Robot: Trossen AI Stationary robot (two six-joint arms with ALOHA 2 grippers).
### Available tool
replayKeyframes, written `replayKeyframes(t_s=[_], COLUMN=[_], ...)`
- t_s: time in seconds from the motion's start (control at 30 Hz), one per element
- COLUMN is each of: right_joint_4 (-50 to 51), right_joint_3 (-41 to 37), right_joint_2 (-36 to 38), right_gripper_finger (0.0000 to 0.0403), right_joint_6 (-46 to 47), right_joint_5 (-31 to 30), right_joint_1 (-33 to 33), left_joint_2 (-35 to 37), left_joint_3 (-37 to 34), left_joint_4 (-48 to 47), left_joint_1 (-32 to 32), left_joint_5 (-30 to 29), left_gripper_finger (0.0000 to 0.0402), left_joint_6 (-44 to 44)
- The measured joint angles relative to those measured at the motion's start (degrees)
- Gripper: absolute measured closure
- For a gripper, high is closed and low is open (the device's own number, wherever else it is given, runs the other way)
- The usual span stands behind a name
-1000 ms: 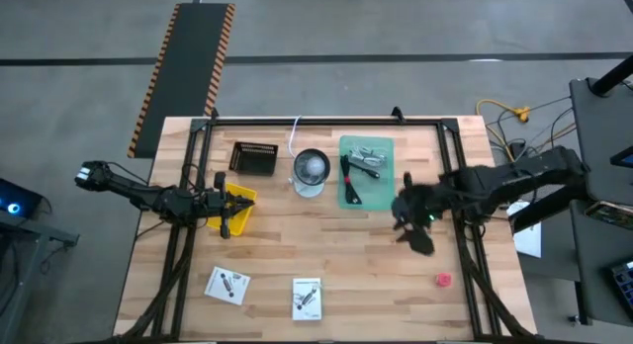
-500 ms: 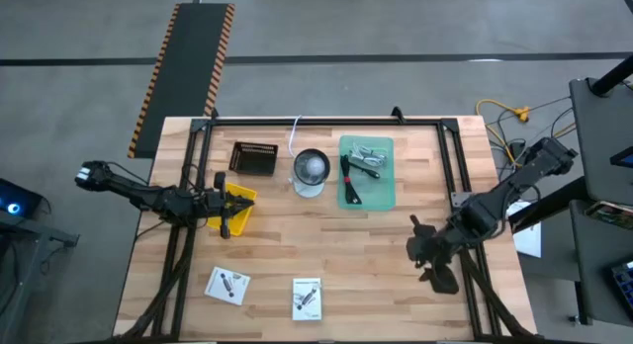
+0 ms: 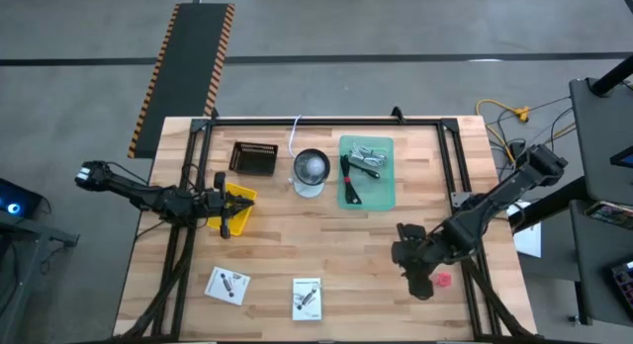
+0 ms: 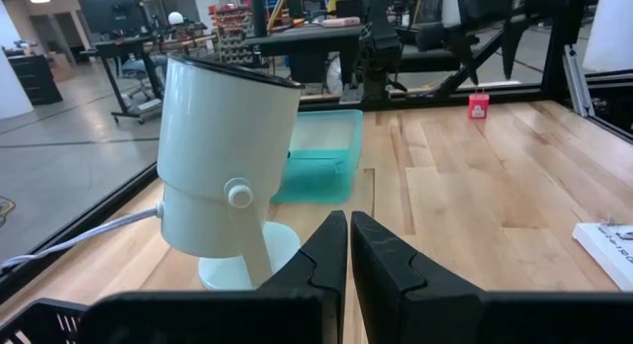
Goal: Pick and place items into bin
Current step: Put the pink charger adapter into the yellow bin
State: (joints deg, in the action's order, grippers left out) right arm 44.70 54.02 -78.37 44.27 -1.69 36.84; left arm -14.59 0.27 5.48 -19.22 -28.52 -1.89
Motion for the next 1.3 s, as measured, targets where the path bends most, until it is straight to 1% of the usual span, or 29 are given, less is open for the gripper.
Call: replayKeyframes(t_s=[0.1, 0.2, 0.37, 0.53, 0.63, 0.87, 1.0, 1.17, 1.3], right_joint_4=[0.2, 1.69, 9.28, 16.81, 17.96, 18.11, 19.24, 23.44, 23.17], right_joint_3=[0.0, 0.0, 0.0, -0.02, -0.02, -0.02, -0.02, -0.25, -0.26], right_joint_2=[-1.99, -3.45, -4.99, -4.66, -3.89, -3.08, -3.1, -3.12, -3.12], right_gripper_finger=[0.0212, 0.0198, 0.0161, 0.0128, 0.0125, 0.0145, 0.0148, 0.0138, 0.0126], right_joint_6=[2.47, 4.84, 13.67, 25.66, 31.42, 44.74, 51.91, 62.22, 64.08], right_joint_5=[0.5, 3.64, 6.96, 12.08, 13.68, 13.97, 14.01, 14.19, 14.25], right_joint_1=[-0.01, 0.07, 0.02, 0.32, 1.73, 6.15, 8.14, 10.25, 11.09], left_joint_2=[0.0, 0.02, 0.0, 0.08, 0.04, 0.03, 0.0, 0.02, 0.0], left_joint_3=[0.0, 0.0, 0.0, 0.0, 0.0, 0.0, 0.0, 0.0, 0.0], left_joint_4=[0.0, 0.02, 0.02, 0.0, -0.04, 0.0, 0.02, 0.02, 0.02], left_joint_1=[0.02, 0.02, 0.02, 0.01, 0.01, 0.02, 0.01, 0.01, 0.02], left_joint_5=[-0.01, 0.0, -0.01, 0.01, 0.01, 0.0, -0.01, 0.01, -0.01], left_gripper_finger=[0.04, 0.04, 0.04, 0.04, 0.04, 0.04, 0.04, 0.04, 0.04], left_joint_6=[0.0, 0.0, 0.0, 0.0, 0.0, 0.0, 0.0, 0.0, 0.0])
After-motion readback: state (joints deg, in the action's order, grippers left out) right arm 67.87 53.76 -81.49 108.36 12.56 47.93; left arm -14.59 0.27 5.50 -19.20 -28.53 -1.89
